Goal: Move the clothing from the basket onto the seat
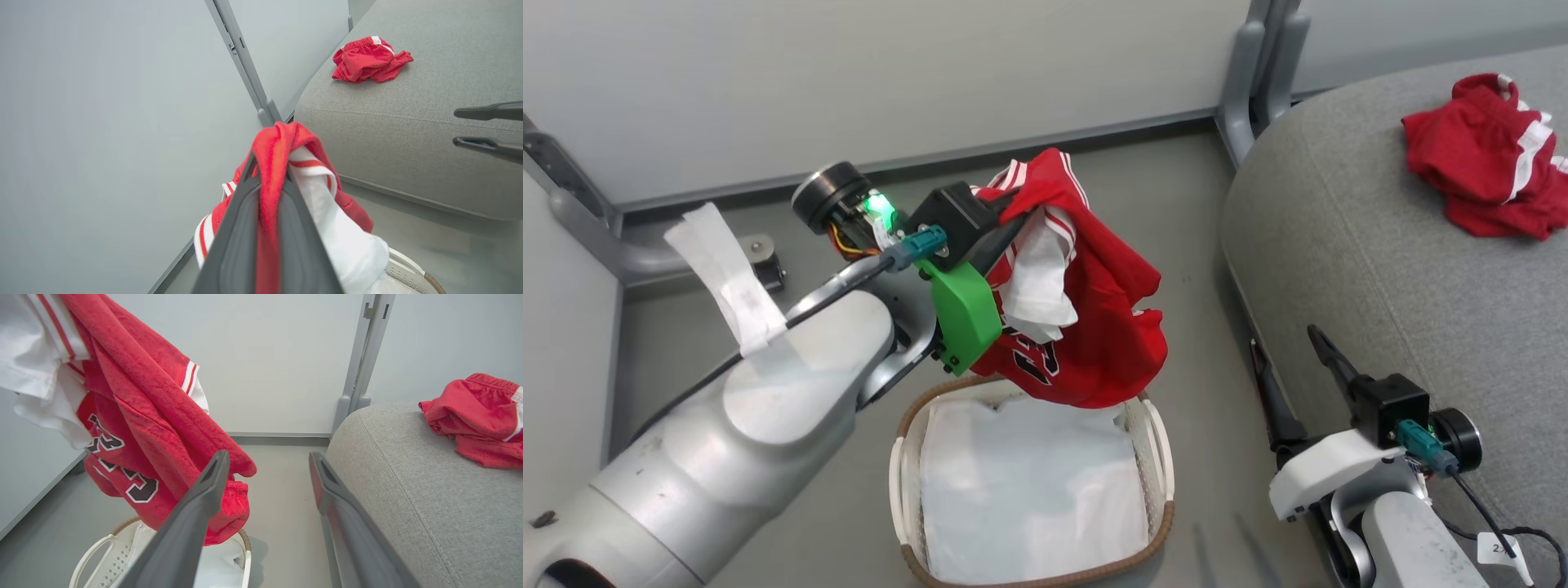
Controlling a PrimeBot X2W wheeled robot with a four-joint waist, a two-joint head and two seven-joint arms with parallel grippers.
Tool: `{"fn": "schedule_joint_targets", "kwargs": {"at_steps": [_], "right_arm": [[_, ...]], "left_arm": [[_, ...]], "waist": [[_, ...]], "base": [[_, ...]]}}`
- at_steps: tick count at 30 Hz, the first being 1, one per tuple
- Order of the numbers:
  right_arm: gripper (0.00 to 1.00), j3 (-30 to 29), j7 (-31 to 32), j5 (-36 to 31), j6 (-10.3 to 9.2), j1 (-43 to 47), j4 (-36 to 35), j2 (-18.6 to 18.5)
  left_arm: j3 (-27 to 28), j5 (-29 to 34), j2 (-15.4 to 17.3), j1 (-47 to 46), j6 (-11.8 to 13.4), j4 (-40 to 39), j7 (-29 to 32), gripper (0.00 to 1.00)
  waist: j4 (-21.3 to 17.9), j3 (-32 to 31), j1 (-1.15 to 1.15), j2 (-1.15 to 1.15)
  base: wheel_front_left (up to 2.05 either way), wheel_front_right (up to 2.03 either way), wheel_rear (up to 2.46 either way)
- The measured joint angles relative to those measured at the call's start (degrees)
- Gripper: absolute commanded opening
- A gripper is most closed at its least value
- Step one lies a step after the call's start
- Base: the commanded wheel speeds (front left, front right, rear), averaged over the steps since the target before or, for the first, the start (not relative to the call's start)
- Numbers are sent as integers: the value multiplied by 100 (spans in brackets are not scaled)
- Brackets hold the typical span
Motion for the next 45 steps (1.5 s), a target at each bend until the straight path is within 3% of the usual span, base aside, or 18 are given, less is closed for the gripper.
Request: {"fn": "schedule_joint_targets", "kwargs": {"at_steps": [6,11,21,34,35,37,38,45], "right_arm": [[100,264,0,9,0,-76,-33,1],[100,847,0,20,0,-380,12,1],[100,2128,0,171,0,-1172,493,2],[100,2528,0,322,0,-2064,1629,0],[66,2540,0,349,0,-2096,1708,0],[26,2560,0,428,0,-2152,1786,-3],[0,2591,0,453,0,-2177,1823,-3],[0,2683,0,593,0,-2247,1852,-1]], "left_arm": [[18,-145,205,-369,0,-224,125,0],[-4,-221,275,-505,0,-277,208,0],[-157,-265,143,-674,-1,-486,264,0],[-441,-309,-159,-924,-1,-734,196,0],[-476,-323,-181,-932,-1,-742,176,0],[-531,-378,-201,-944,-1,-754,125,0],[-550,-414,-193,-953,-1,-754,101,0],[-571,-656,36,-853,1,-426,-33,0]], "waist": [[35,-444,0,0],[34,-587,0,0],[208,-638,0,0],[488,-667,0,0],[511,-667,0,0],[546,-665,0,0],[562,-664,0,0],[577,-671,0,0]], "base": [[0,0,0],[0,0,0],[0,0,0],[0,0,0],[0,0,0],[0,0,0],[0,0,0],[0,0,0]]}}
